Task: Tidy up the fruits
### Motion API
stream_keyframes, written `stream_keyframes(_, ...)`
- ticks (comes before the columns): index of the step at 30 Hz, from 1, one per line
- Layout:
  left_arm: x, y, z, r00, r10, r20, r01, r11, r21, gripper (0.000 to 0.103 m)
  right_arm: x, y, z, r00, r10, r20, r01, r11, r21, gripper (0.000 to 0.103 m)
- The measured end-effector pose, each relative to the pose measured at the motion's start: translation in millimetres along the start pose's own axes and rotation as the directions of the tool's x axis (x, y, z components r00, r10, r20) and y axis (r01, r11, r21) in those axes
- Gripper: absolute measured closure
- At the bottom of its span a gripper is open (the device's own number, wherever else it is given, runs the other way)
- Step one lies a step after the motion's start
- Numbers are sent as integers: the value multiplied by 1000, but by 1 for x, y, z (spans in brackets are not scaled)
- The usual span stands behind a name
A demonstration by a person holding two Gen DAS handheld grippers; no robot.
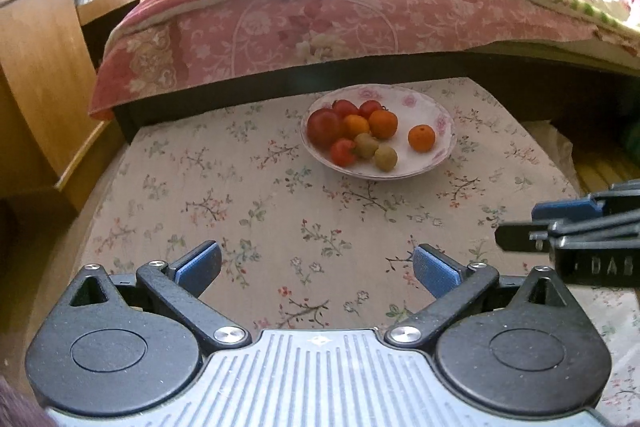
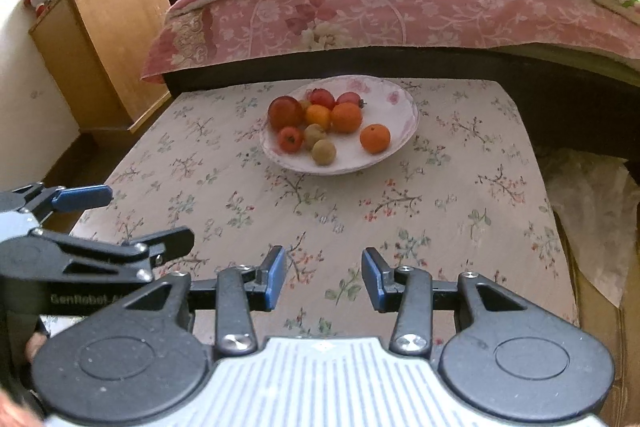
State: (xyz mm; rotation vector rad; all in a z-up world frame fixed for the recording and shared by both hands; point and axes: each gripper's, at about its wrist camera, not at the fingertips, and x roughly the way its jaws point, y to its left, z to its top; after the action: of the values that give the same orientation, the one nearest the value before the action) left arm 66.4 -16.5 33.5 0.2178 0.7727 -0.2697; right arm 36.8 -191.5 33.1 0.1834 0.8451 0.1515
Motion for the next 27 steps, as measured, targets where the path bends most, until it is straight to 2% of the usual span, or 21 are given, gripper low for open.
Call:
stream_keyframes(7, -2, -5, -8, 999, -31, -33, 30, 999, -13, 0, -10, 5, -14, 1000, -11, -8, 11, 1000, 21, 61)
stream_keyframes(14, -6, -6, -14, 999, -25, -36, 25, 999, -22, 0, -15, 9, -20, 1000, -20, -8, 20, 999, 39, 61)
stream_keyframes(21, -8, -11, -17, 999, 9, -39, -9, 1000, -17, 0, -15, 10, -27, 999, -26, -21, 27, 998, 52, 61)
stream_keyframes(27, -7, -18, -21, 997, 54, -49, -53, 998, 24, 0, -13, 11, -31, 999, -30, -33, 31, 998, 49, 61)
